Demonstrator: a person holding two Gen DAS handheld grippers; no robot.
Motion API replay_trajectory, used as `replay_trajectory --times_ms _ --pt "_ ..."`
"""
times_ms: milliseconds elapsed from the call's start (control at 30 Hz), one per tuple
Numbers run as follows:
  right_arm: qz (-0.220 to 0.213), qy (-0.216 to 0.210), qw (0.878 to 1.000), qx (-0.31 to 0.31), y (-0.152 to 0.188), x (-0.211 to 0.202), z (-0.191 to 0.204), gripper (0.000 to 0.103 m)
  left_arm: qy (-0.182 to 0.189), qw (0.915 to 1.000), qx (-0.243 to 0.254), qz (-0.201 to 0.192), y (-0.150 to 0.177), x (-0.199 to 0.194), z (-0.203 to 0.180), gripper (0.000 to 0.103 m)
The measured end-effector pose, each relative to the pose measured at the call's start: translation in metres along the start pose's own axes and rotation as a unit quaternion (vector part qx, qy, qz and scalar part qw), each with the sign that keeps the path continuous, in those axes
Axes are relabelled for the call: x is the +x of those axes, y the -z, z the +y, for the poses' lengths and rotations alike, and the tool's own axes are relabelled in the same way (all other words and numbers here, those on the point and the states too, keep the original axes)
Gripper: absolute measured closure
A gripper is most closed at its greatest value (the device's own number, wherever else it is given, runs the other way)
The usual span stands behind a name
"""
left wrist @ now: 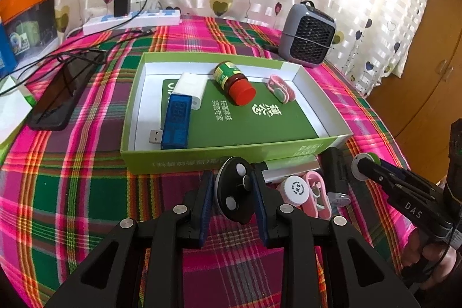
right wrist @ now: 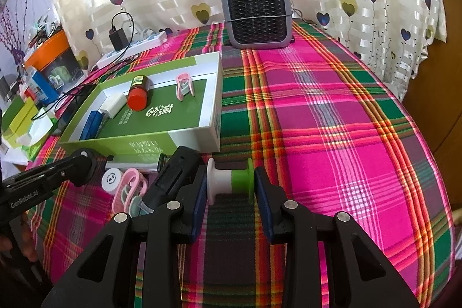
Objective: Organize rigid objects
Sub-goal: 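Lift the spool and black fob toward the green box with both grippers, then carry the spool and black fob over the green card with both grippers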
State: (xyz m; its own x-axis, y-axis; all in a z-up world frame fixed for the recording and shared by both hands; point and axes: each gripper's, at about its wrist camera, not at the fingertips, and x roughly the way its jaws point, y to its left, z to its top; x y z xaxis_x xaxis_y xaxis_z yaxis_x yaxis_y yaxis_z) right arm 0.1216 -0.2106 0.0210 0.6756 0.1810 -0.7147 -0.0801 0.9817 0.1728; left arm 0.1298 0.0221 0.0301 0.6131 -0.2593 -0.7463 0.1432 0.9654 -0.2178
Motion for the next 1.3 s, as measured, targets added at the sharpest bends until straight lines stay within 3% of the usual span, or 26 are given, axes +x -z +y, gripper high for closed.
replay_trajectory --times_ms 800,1300 --pt "-0.049 -0.024 0.998 -0.026 -0.024 -0.032 0.015 0.070 0.002 0.9993 0.012 -0.035 -0.019 -0.030 -0.006 0.078" --pt "-0.037 -0.063 0.995 -0.070 -0.067 0.001 0.043 0.070 0.005 0.9996 0.014 -0.025 -0.042 -0.004 -0.002 0.078"
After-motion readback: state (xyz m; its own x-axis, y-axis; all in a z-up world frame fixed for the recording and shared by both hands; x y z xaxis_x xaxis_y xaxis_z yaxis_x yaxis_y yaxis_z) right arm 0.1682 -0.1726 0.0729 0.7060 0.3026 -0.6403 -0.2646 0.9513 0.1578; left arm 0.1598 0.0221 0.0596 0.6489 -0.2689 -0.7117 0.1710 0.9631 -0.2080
